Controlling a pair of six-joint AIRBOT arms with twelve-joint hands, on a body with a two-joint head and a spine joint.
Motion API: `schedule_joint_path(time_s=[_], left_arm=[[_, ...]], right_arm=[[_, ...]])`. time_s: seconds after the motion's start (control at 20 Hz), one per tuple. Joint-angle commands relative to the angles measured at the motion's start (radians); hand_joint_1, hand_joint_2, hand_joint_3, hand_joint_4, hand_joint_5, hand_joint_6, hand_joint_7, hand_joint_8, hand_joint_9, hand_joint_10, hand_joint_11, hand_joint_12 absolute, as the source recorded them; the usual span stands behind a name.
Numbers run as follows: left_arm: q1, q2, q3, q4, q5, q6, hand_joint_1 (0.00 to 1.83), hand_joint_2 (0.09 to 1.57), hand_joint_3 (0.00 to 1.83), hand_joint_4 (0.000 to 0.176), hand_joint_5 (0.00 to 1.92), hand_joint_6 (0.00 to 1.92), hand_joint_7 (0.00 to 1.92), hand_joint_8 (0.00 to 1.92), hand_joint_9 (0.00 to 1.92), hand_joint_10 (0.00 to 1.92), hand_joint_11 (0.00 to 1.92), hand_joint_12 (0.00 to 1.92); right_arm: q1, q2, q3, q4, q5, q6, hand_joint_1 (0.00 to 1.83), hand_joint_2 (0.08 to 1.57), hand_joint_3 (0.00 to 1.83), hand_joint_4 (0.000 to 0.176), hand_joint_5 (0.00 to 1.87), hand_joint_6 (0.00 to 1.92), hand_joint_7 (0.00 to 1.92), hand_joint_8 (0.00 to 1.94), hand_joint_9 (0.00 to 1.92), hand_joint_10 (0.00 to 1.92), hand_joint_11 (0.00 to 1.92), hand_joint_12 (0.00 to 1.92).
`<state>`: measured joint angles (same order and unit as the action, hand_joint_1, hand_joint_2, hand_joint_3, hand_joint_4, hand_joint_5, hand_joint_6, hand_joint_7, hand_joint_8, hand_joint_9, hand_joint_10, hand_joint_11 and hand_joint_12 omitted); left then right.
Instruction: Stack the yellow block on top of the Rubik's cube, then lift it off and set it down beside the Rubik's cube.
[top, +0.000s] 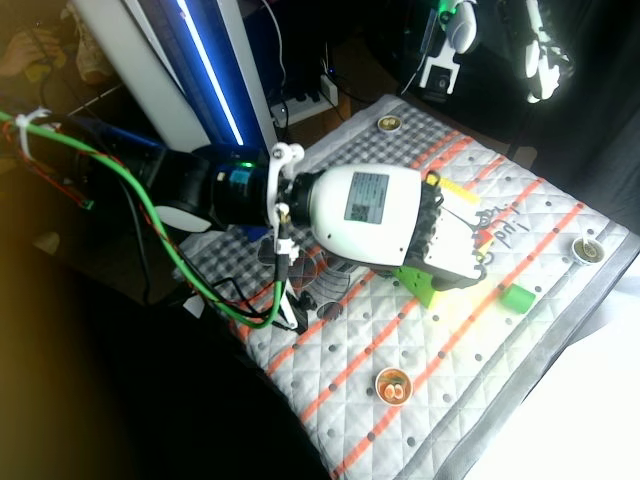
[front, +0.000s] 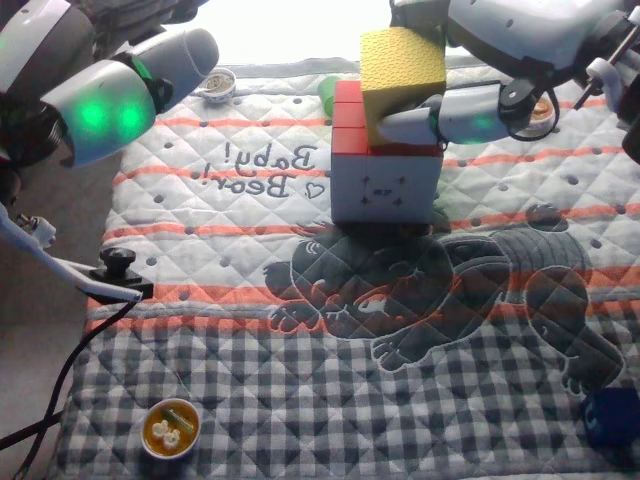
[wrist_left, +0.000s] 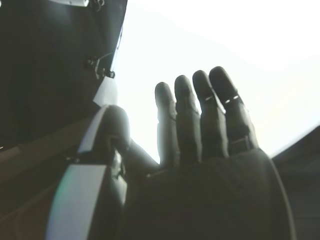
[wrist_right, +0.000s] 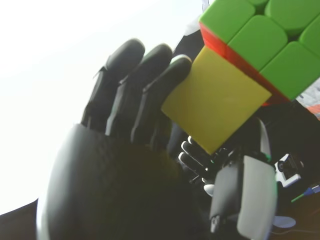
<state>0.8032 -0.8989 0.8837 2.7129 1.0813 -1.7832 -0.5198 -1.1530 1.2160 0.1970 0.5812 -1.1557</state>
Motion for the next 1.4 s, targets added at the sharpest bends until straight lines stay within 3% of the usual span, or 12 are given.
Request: schedule_joint_path(time_s=[0.0, 0.25, 0.4, 0.5, 0.6, 0.75, 0.8, 0.85, 1.05, 1.1, 1.3, 1.35], left_arm=[[-0.004, 0.006, 0.0, 0.027, 0.131, -0.011, 0.6, 1.34, 0.0, 0.0, 0.46, 0.35, 0.47, 0.01, 0.17, 0.68, 0.0, 1.44], [0.024, 0.028, -0.022, 0.015, 0.165, -0.011, 0.58, 1.34, 0.0, 0.0, 0.46, 0.37, 0.48, 0.01, 0.19, 0.65, 0.0, 1.45], [0.036, 0.037, -0.029, 0.01, 0.179, -0.011, 0.59, 1.34, 0.0, 0.0, 0.49, 0.34, 0.5, 0.01, 0.22, 0.61, 0.0, 1.47], [0.042, 0.042, -0.035, 0.006, 0.189, -0.011, 0.58, 1.34, 0.0, 0.0, 0.5, 0.33, 0.5, 0.01, 0.21, 0.61, 0.0, 1.49], [0.05, 0.046, -0.039, 0.002, 0.199, -0.011, 0.62, 1.35, 0.0, 0.0, 0.52, 0.37, 0.52, 0.02, 0.14, 0.85, 0.0, 1.6], [0.062, 0.056, -0.046, -0.002, 0.215, -0.012, 0.63, 1.37, 0.0, 0.0, 0.47, 0.5, 0.55, 0.06, 0.1, 1.05, 0.0, 1.68], [0.064, 0.057, -0.048, -0.002, 0.22, -0.012, 0.74, 1.41, 0.0, 0.019, 0.47, 1.48, 0.55, 0.11, 0.08, 1.16, 0.0, 1.75], [0.066, 0.058, -0.05, -0.002, 0.225, -0.012, 0.74, 1.44, 0.0, 0.051, 0.44, 1.76, 0.32, 0.71, 0.07, 1.24, 0.0, 1.81], [0.075, 0.061, -0.055, -0.004, 0.237, -0.012, 0.74, 1.42, 0.0, 0.085, 0.45, 1.75, 0.13, 1.07, 0.0, 1.33, 0.0, 1.87], [0.076, 0.061, -0.056, -0.004, 0.238, -0.012, 0.74, 1.42, 0.0, 0.085, 0.45, 1.75, 0.13, 1.07, 0.0, 1.33, 0.0, 1.87], [0.076, 0.058, -0.057, -0.004, 0.24, -0.012, 0.71, 1.41, 0.0, 0.14, 0.46, 1.74, 0.2, 1.01, 0.03, 1.29, 0.0, 1.85], [0.076, 0.057, -0.057, -0.004, 0.241, -0.012, 0.68, 1.42, 0.0, 0.165, 0.45, 1.75, 0.22, 0.99, 0.04, 1.27, 0.0, 1.83]], right_arm=[[0.019, 0.013, -0.006, -0.009, 0.149, -0.003, 1.21, 1.25, 0.0, 0.0, 0.69, 1.22, 0.81, 1.52, 0.66, 1.48, 0.42, 1.84], [0.009, 0.088, -0.095, -0.031, 0.271, -0.003, 1.2, 1.22, 0.0, 0.0, 0.77, 1.18, 0.83, 1.43, 0.65, 1.49, 0.35, 1.9], [-0.028, 0.139, -0.144, -0.034, 0.352, -0.003, 1.18, 1.24, 0.0, 0.0, 0.74, 1.25, 0.79, 1.49, 0.73, 1.42, 0.58, 1.7], [-0.074, 0.181, -0.186, -0.038, 0.416, -0.003, 1.16, 1.24, 0.0, 0.0, 0.78, 1.23, 0.74, 1.5, 0.65, 1.5, 0.5, 1.78], [-0.123, 0.219, -0.224, -0.042, 0.467, -0.003, 1.2, 1.22, 0.0, 0.0, 0.75, 1.23, 0.87, 1.41, 0.83, 1.49, 0.67, 1.79], [-0.173, 0.255, -0.266, -0.06, 0.516, -0.003, 1.21, 1.21, 0.0, 0.0, 0.8, 1.13, 0.85, 1.47, 0.83, 1.57, 0.75, 1.8], [-0.193, 0.27, -0.281, -0.064, 0.53, -0.003, 1.22, 1.22, 0.0, 0.0, 0.79, 1.1, 0.84, 1.51, 0.83, 1.67, 0.75, 1.89], [-0.225, 0.285, -0.3, -0.068, 0.548, -0.003, 1.22, 1.22, 0.0, 0.0, 0.73, 1.22, 0.87, 1.45, 0.88, 1.62, 0.78, 1.86], [-0.333, 0.306, -0.336, -0.067, 0.574, 0.026, 1.33, 1.2, 0.0, 0.0, 0.76, 1.19, 0.85, 1.32, 0.78, 1.54, 0.73, 1.87], [-0.359, 0.307, -0.332, -0.067, 0.574, 0.066, 1.33, 1.2, 0.0, 0.0, 0.76, 1.19, 0.85, 1.32, 0.78, 1.54, 0.73, 1.87], [-0.501, 0.301, -0.309, -0.02, 0.576, 0.161, 1.22, 1.23, 0.01, 0.0, 0.72, 1.23, 0.82, 1.51, 0.78, 1.75, 0.7, 1.92], [-0.541, 0.287, -0.308, 0.002, 0.575, 0.161, 1.21, 1.23, 0.01, 0.0, 0.74, 1.21, 0.81, 1.55, 0.76, 1.81, 0.65, 1.92]])
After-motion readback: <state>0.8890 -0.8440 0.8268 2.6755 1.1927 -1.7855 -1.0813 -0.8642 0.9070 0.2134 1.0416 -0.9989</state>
